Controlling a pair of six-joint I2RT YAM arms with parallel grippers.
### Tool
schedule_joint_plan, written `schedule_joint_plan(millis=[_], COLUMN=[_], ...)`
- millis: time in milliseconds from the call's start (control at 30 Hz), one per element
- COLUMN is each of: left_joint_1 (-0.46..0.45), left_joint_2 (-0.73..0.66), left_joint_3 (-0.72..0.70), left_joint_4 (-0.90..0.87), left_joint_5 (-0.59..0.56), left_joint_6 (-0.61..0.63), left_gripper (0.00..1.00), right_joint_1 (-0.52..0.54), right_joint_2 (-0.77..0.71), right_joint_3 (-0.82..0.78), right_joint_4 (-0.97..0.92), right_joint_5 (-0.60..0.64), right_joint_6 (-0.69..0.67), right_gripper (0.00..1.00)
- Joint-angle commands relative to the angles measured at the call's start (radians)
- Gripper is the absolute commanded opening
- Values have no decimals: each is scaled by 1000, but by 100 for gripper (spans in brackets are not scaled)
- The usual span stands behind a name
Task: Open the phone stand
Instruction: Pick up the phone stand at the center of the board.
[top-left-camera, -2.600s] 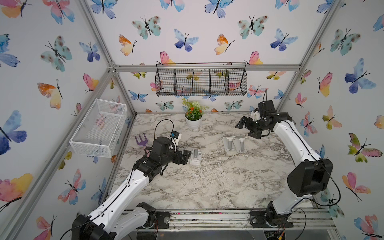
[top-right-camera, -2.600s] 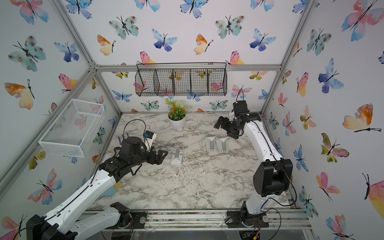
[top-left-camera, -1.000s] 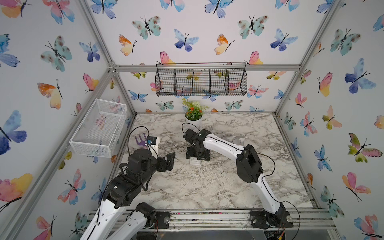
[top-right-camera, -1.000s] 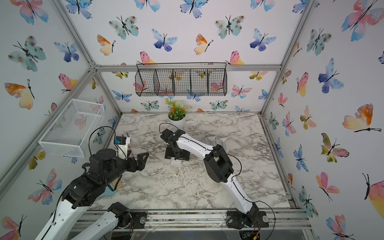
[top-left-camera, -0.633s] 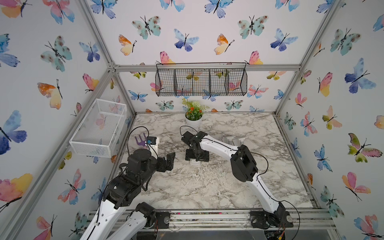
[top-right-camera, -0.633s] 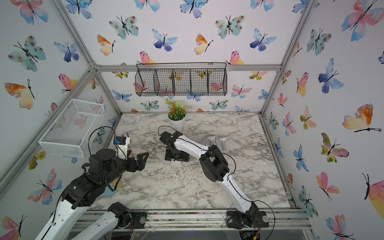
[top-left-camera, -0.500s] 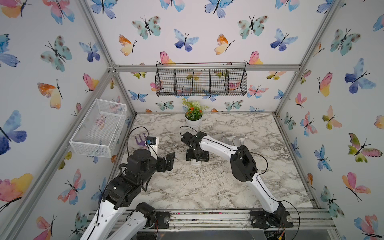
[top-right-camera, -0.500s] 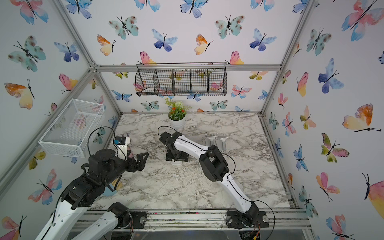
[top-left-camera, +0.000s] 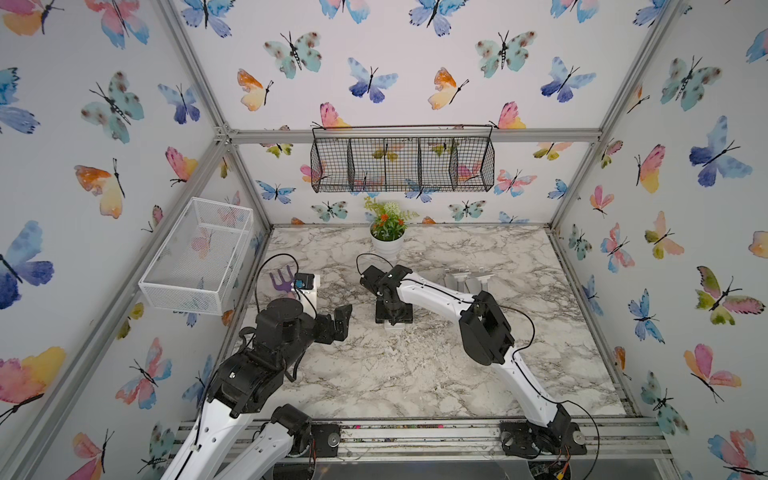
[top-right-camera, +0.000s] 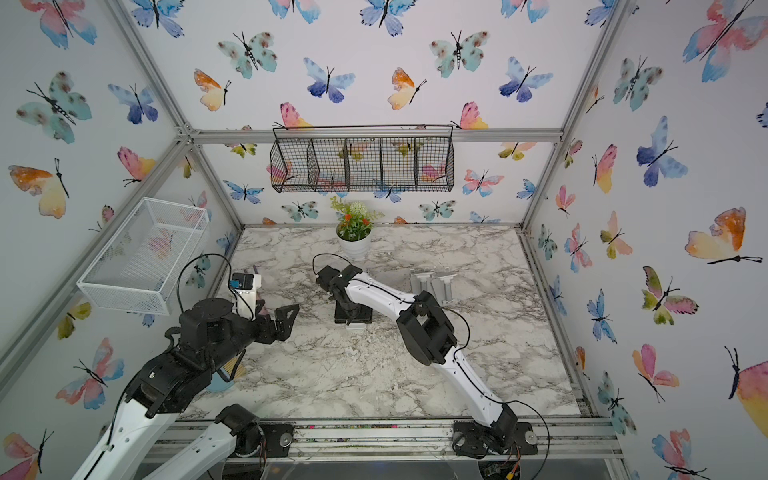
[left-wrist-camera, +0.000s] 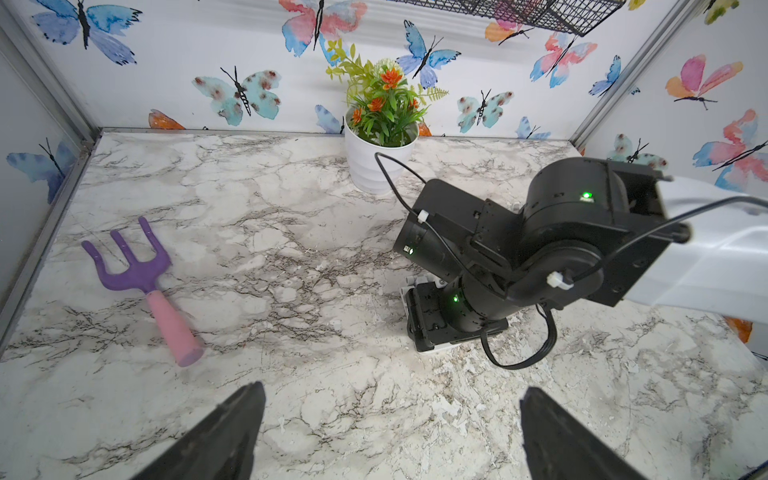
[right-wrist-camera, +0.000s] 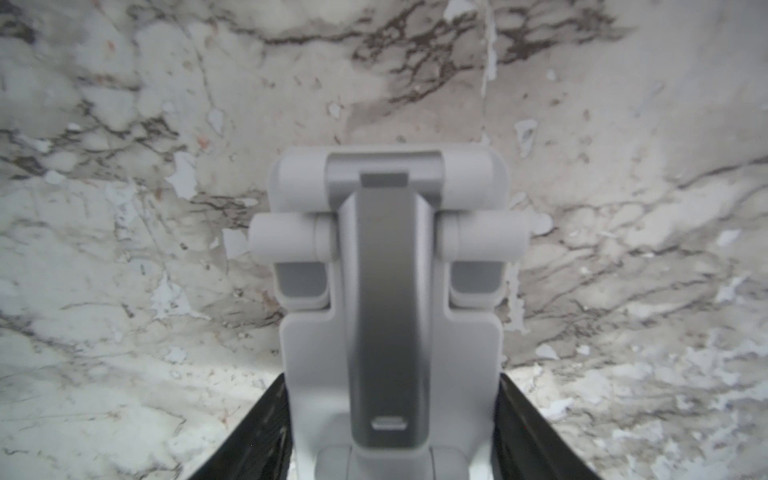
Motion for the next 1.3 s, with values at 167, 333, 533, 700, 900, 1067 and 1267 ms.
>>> schedule_joint_plan(millis=[167,333,533,700,900,1067,1267], left_joint_1=[-4,-3,-8,-33,-101,-113,-114], left_joint_2=[13,52,128,237,439,527,601], left_joint_3=[-57,-117,-203,-241,-180,-182,-168], left_joint_4=[128,248,454,648,739,880,975], left_joint_5=[88,148,223,268,259,239,227], left_joint_6=[17,11,-1,7,42,11,-16], left_gripper=[98,99,100,100,100,99,100], right_joint_1=[-20,-94,-198,-269,-334,-350,-356], right_joint_2=[-169,-307,-406,-457,-565,-672,-737], right_joint_3=[-78,-245,-328,-362,-524,-691,-808], right_joint_4=[5,142,257,359,616,857,1009], right_joint_5=[-48,-230,-420,-607,-773,-831,-882], right_joint_6=[-87,-96,-70,-8,166,344,462], right_gripper=[32,27,27,28,28,28,28])
